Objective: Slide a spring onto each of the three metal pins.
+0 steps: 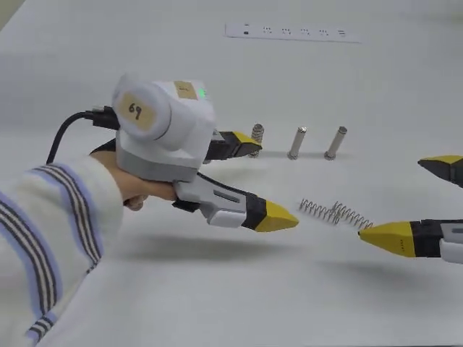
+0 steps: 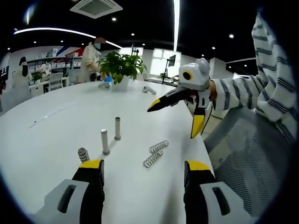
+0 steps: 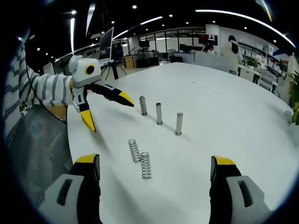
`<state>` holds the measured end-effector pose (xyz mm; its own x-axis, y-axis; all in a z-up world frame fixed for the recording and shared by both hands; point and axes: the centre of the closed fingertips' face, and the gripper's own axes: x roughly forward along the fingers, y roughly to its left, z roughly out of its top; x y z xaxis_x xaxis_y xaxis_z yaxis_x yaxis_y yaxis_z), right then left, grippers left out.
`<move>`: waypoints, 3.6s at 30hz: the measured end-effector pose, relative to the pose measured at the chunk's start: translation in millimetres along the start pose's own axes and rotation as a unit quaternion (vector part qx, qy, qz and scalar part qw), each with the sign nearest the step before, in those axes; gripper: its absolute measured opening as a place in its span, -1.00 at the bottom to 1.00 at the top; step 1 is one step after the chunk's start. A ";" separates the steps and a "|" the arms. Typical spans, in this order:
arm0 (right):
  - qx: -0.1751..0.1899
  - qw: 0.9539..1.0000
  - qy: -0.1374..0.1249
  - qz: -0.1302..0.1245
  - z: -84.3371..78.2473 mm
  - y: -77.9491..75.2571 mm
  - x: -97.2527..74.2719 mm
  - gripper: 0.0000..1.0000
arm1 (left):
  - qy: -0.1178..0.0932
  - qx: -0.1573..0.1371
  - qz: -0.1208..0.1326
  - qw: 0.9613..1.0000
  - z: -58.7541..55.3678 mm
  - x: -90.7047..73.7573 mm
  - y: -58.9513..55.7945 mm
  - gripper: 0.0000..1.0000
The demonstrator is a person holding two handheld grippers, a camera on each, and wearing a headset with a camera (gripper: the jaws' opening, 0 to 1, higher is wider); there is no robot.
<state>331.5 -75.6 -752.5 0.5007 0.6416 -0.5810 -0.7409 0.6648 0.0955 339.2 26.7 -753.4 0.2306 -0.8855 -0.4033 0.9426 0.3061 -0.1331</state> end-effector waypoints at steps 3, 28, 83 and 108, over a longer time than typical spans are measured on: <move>0.005 1.000 0.002 -0.001 -1.2 -1.1 -0.5 0.94 | 0.012 0.007 -0.016 1.000 -3.5 6.3 -3.4 0.18; 0.003 1.000 0.014 0.002 -1.8 -2.4 -4.2 0.94 | 0.066 0.064 -0.067 0.994 -21.0 51.4 -11.0 -0.40; -0.015 0.999 0.037 0.003 -5.6 -1.8 -8.0 0.90 | 0.104 0.069 -0.105 0.987 -36.0 26.7 -25.3 -0.94; -0.019 0.998 0.012 0.060 4.4 16.0 -0.7 0.60 | 0.104 0.057 -0.113 0.986 -29.8 -4.7 -24.5 -0.95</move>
<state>321.3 -63.7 -747.0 0.3962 0.7060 -0.5871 -0.8114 0.5685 0.1360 307.8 33.7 -775.3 -0.0323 -0.8318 -0.5541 0.9881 0.0568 -0.1429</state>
